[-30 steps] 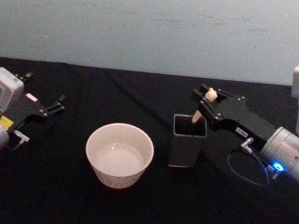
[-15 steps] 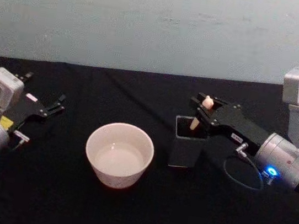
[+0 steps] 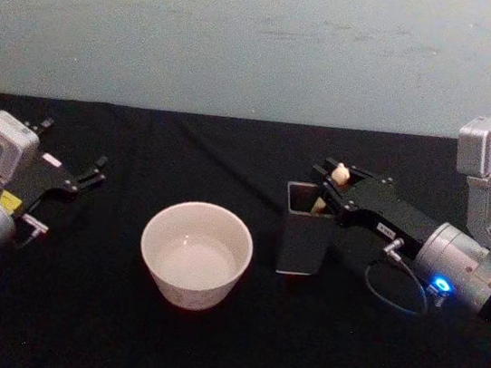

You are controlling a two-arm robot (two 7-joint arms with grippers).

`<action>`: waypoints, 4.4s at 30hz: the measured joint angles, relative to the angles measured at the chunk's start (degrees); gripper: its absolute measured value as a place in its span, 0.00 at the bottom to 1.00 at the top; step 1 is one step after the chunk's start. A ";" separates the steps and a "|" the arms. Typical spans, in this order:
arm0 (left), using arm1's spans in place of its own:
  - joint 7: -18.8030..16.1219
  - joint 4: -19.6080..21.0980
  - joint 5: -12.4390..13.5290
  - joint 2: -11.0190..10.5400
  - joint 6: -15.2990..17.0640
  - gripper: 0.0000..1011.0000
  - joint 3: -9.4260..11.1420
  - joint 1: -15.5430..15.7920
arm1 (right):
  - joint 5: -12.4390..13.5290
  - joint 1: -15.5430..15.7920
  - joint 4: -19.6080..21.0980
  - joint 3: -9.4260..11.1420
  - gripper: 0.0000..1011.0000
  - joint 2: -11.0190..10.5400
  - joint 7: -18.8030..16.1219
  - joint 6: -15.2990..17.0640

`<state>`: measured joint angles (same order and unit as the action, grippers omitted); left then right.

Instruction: Pick up the stirring spoon with one hand, stir inside the cup, then place it back in its original position.

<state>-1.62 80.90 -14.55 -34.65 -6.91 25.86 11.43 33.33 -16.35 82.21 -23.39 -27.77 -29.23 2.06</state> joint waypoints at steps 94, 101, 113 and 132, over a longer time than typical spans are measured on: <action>0.00 0.00 0.00 0.00 0.00 0.99 0.00 0.00 | -14.96 6.03 -1.70 6.56 0.99 7.55 23.30 -4.00; 0.00 0.00 0.00 0.00 0.00 0.99 0.00 0.00 | -16.68 5.83 -4.71 6.56 0.99 8.90 23.88 -2.95; 0.00 0.00 0.00 0.00 0.00 0.99 0.00 0.00 | -16.71 5.82 -4.53 6.54 0.99 8.82 24.01 -2.98; 0.00 0.00 0.00 0.00 0.00 0.99 0.00 0.00 | -16.67 5.91 -4.34 6.51 0.99 8.74 24.07 -3.10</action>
<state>-1.62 80.90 -14.55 -34.65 -6.91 25.86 11.43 16.66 -10.45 77.88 -16.88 -19.03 -5.16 -1.04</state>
